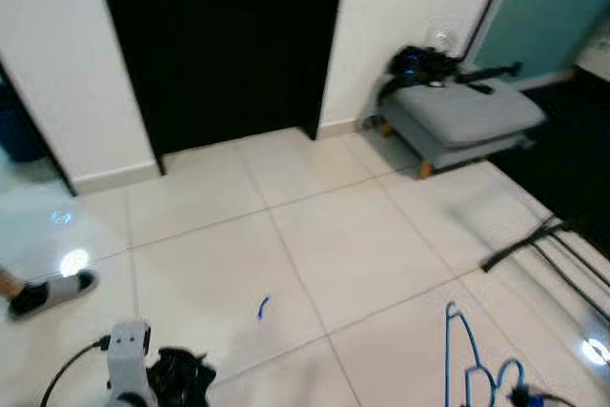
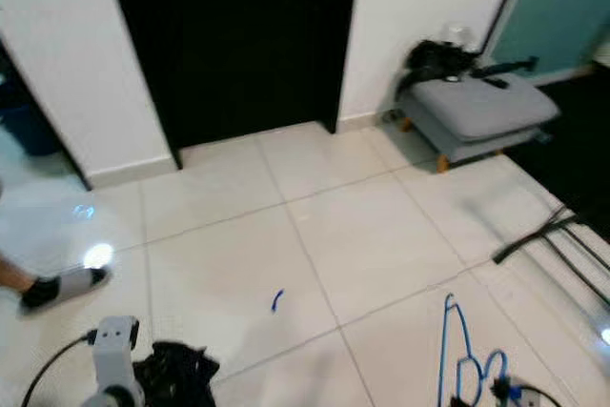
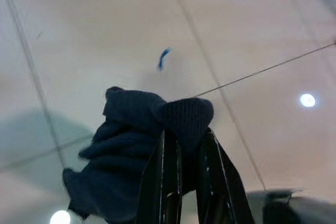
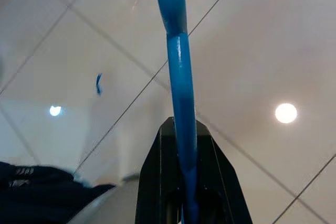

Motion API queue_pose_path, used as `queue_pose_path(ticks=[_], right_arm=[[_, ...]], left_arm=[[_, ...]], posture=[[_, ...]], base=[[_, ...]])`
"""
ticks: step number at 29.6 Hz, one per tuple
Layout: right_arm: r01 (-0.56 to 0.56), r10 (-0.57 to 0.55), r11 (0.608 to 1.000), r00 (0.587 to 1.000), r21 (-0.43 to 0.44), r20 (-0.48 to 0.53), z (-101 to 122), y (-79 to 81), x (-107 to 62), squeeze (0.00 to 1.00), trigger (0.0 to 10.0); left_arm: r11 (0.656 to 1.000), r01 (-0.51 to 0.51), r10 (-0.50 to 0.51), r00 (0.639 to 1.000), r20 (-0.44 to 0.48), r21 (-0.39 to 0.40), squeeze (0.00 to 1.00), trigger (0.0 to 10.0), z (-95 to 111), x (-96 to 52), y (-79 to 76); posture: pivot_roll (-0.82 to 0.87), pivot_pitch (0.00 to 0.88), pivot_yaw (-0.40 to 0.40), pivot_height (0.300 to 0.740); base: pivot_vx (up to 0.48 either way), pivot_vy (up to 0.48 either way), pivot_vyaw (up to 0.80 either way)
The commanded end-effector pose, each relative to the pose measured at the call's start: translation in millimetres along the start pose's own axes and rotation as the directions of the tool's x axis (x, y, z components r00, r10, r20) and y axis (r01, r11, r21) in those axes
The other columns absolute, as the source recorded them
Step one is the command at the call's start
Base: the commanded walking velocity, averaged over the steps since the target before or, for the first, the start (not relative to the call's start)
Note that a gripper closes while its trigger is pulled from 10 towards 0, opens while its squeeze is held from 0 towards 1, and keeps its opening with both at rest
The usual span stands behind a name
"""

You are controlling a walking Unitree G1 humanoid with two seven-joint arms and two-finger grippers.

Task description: Hang hanger

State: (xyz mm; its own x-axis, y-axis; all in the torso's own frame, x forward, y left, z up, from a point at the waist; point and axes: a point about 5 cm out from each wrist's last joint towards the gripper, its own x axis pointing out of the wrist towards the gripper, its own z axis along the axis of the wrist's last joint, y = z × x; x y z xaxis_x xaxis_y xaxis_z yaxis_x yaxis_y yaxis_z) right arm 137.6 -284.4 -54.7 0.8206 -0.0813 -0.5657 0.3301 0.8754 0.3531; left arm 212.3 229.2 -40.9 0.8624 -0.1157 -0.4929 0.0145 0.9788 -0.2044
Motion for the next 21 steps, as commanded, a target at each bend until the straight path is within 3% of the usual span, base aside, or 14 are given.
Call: queue_pose_path(ticks=[1, 15, 21], right_arm=[[0.010, -0.010, 1.000, 1.000, 0.024, -0.022, -9.0, -0.2, -2.9, 0.00, 10.0], [0.011, -0.010, 1.000, 1.000, 0.026, -0.027, -8.0, -1.1, -1.9, 0.00, 10.0], [0.009, -0.008, 1.000, 1.000, 0.027, -0.030, -8.7, -0.8, -1.5, 0.00, 10.0]], left_arm=[[1.000, -0.006, 0.006, 1.000, -0.024, 0.006, 0.00, 10.0, -7.4, -4.4, 2.2], [1.000, 0.008, -0.008, 0.999, -0.033, 0.013, 0.00, 10.0, -7.3, -3.2, 0.9], [0.998, 0.026, -0.024, 0.999, -0.025, 0.051, 0.00, 10.0, -4.5, -1.5, -1.3]], posture=[[0.06, 0.109, -0.035, 0.740], [0.06, 0.103, -0.037, 0.740], [0.05, 0.097, -0.035, 0.740]], base=[[0.000, 0.000, -0.80], [0.000, 0.000, -0.80], [0.000, 0.000, -0.80]])
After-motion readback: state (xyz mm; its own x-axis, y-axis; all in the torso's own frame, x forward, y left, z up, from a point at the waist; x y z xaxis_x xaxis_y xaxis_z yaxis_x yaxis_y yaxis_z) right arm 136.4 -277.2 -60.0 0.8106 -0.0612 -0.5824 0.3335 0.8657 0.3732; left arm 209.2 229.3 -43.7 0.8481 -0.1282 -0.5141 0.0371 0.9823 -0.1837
